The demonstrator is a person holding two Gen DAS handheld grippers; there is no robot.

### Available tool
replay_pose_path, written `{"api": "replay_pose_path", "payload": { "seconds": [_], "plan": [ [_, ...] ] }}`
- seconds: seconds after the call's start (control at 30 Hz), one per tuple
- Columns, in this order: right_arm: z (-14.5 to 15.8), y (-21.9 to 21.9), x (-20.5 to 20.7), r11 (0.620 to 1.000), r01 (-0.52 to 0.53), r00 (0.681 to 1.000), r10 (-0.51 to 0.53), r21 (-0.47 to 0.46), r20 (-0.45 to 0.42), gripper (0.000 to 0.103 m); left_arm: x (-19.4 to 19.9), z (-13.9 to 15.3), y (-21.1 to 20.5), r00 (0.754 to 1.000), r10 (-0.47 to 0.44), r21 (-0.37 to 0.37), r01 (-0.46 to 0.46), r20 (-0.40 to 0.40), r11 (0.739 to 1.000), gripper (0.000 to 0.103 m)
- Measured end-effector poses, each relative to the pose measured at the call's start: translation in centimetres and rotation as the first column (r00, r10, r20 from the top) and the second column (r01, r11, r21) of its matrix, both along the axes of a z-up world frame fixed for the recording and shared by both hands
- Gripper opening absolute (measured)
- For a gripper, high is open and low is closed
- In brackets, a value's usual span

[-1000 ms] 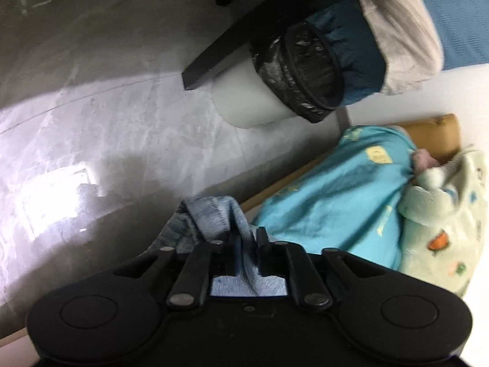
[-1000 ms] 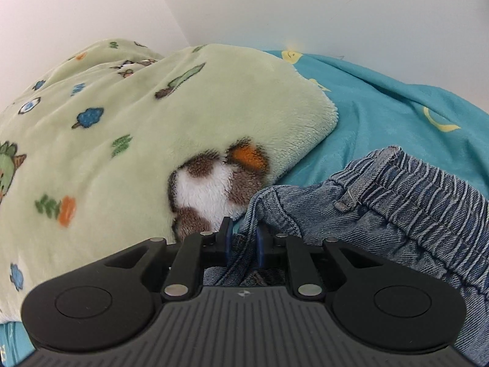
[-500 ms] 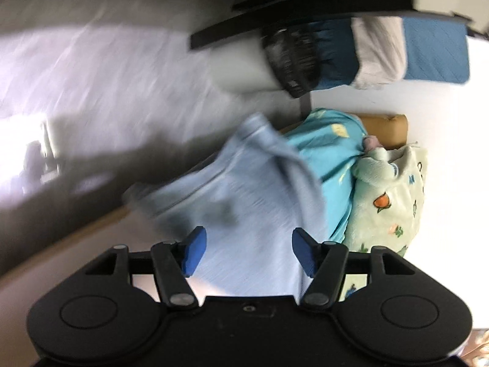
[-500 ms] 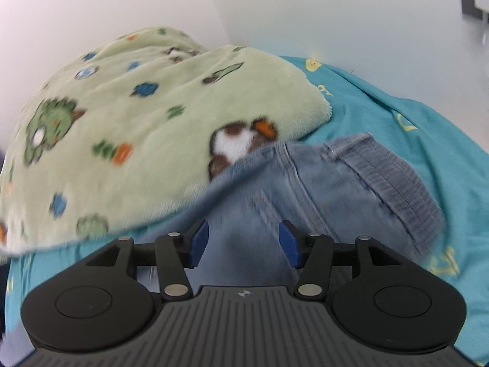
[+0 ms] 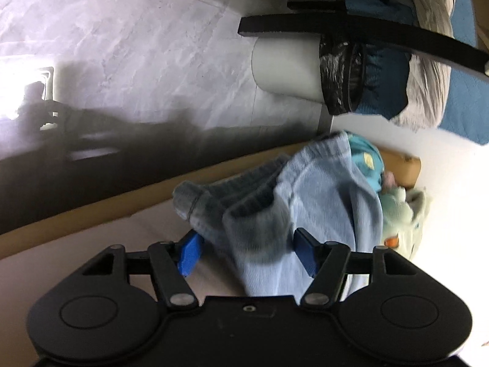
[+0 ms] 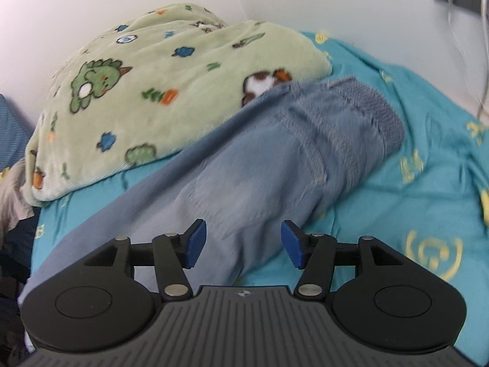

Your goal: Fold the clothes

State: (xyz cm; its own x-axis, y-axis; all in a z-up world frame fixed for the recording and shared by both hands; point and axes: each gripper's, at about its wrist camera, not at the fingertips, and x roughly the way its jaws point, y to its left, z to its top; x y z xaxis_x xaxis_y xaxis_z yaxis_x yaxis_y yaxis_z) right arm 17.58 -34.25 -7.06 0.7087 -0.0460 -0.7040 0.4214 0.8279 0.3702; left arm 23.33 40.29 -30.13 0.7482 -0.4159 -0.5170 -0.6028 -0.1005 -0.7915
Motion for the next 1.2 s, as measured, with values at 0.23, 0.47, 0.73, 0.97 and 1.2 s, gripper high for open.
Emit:
{"api": "replay_pose_path", "payload": {
  "seconds": [0.23,0.47,0.73,0.97,1.2],
  "plan": [
    [-1.3,2.6,-3.0,0.988,0.043,0.999,-0.048,0.149,0.025,0.058,1.9,4.5,0.7,0.998,-0.014,0.273,-0.004,0.065,0.962,0.01],
    [-1.6,0.7,-3.8,0.967,0.126,0.989,-0.14,0.223,0.048,0.058,2.8,17.6,-1.6,0.974,-0.17,0.617,0.041,0.152,0.786,0.008],
    [-2.0,-2.0,-5.4,0.961,0.173,0.977,-0.195,0.216,0.081,0.058,3.7,29.7,-11.6,0.935,-0.315,0.849,0.028,0.165,0.528,0.008],
    [-2.5,-3.3,-5.0,0.959,0.148,0.982,-0.172,0.242,0.079,0.058,4.6,34.3,-22.8,0.927,-0.344,0.916,0.0,0.151,0.402,0.008],
    [-1.9,-4.6,-5.7,0.966,0.087,0.983,-0.122,0.243,0.135,0.058,5.4,34.6,-33.1,0.907,-0.403,0.956,0.001,0.122,0.292,0.008]
  ]
}}
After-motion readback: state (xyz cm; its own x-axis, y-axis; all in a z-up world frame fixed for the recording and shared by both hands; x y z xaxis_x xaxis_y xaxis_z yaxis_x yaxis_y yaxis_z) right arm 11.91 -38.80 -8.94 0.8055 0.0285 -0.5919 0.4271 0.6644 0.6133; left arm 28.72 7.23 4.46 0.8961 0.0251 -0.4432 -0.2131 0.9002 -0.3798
